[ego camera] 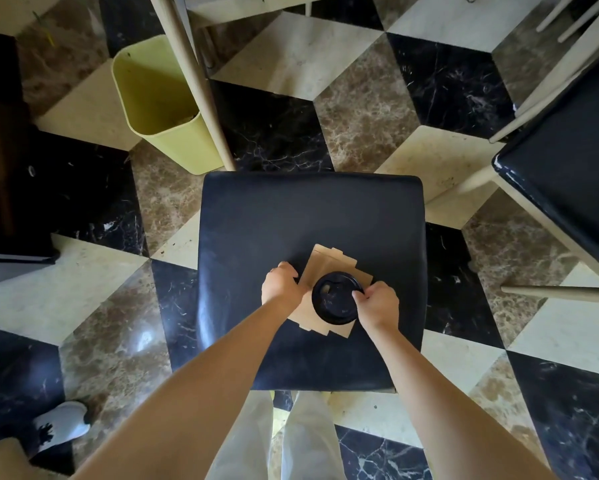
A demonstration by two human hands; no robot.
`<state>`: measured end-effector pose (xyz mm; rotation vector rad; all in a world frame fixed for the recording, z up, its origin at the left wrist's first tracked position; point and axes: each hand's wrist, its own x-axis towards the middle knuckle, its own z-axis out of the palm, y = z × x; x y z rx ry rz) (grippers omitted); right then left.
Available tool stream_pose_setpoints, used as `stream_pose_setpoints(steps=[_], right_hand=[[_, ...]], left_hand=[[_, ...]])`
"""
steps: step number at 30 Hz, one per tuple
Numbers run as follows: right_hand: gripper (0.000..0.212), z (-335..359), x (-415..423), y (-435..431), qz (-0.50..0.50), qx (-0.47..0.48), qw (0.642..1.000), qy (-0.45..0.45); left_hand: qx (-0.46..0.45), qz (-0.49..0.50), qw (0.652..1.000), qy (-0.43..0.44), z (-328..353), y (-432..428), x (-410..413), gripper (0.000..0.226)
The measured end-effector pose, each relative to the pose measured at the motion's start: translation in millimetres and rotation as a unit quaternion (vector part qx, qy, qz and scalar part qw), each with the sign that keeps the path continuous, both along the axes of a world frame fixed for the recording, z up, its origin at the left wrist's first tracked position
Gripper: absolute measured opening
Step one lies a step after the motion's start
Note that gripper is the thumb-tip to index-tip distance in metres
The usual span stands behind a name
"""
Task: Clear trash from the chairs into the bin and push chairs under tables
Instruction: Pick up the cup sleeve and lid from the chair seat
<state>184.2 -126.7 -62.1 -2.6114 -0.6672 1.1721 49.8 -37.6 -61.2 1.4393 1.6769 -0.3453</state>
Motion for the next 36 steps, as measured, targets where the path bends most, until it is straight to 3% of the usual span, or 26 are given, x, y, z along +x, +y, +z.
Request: stream_pose_setpoints(steps=[3,5,10,12,16,24,29,36], right_hand=[[0.024,4.4,5.5,-3.6,-0.029,0.022,0.999,0.017],[0.022,11.1,8.1,-4.5,-0.032,0.047,0.998,0.024],[0.026,41.7,6.5,8.2,-0.069,0.135,0.987,0.048],[0.032,57.1,6.2,16.5,-0.071,0.174,0.981,0.044],[0.023,83.3,4.4,32.4,-0.061,0.231,0.968,0.076],[0.027,159.6,-18.2,77.6,-0.116,0.203,0.917,0.323],[0.02,207.2,-47.3,103.5,-0.084,0.221,0.906,0.35],[0.016,250.6,-113.3,134.9,-0.036,0.23,0.884,0.405]], left_hand=[[-0.041,-0.004,0.998,-0.041,3.0,-0.7,-5.0,0.013],[-0.07,0.049,0.993,-0.082,8.0,-1.5,-7.4,0.012],[-0.142,0.154,0.959,-0.193,35.8,-1.8,-6.4,0.057],[-0.133,0.157,0.954,-0.219,50.4,0.5,-5.6,0.061],[-0.073,0.16,0.96,-0.217,83.5,13.3,-6.9,0.064],[-0.011,0.217,0.944,-0.247,171.7,42.6,-40.6,0.049],[0.001,0.227,0.937,-0.264,226.5,61.4,-70.9,0.048],[0.055,0.26,0.94,-0.213,279.7,80.7,-138.0,0.058]])
